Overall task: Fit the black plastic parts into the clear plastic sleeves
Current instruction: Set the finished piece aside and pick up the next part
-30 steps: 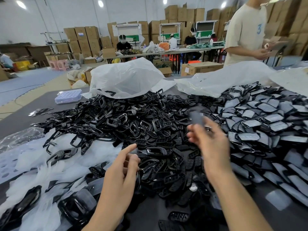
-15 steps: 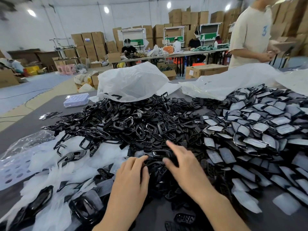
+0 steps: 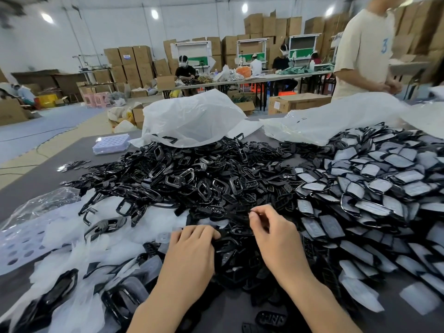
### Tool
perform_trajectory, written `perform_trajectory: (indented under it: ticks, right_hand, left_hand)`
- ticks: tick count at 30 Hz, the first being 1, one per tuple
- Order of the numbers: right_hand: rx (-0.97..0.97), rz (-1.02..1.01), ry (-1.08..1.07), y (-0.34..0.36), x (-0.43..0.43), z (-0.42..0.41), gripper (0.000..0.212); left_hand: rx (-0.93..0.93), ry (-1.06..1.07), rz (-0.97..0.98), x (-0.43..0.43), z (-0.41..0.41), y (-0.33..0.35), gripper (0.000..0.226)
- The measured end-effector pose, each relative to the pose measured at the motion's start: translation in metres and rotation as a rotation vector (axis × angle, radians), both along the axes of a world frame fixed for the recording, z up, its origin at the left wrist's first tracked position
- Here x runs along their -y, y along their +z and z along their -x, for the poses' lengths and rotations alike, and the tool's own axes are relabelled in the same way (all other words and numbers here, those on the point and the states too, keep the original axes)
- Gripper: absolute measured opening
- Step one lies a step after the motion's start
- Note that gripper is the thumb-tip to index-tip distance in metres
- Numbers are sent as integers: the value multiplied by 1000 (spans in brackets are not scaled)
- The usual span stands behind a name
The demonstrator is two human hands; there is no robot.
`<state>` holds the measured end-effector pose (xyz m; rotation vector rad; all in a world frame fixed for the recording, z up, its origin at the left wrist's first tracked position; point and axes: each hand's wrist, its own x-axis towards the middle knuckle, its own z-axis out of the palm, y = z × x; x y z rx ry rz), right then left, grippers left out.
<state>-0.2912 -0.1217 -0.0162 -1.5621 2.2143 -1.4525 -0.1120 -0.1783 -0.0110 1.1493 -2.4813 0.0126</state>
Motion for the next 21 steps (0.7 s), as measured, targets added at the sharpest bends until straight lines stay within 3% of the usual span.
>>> perform_trajectory:
  ticks: [4, 10, 12, 16, 21]
  right_hand:
    - [303, 117, 26, 4, 1, 3, 7]
    - [365, 135, 32, 3, 1, 6, 6]
    - [357, 127, 48, 3, 1, 5, 6]
    - [332, 116, 66, 4, 1, 3, 7]
    - [319, 116, 97, 4, 0, 2, 10]
  left_hand:
    - [-48, -49, -14, 2, -2, -4, 27]
    - [-65, -85, -27, 3, -4, -4, 36]
    - [-187, -82, -81, 0, -3, 1, 29]
    - [-631, -76, -276, -2, -2, 4, 22]
    - [-748, -114, -368, -8, -1, 6, 27]
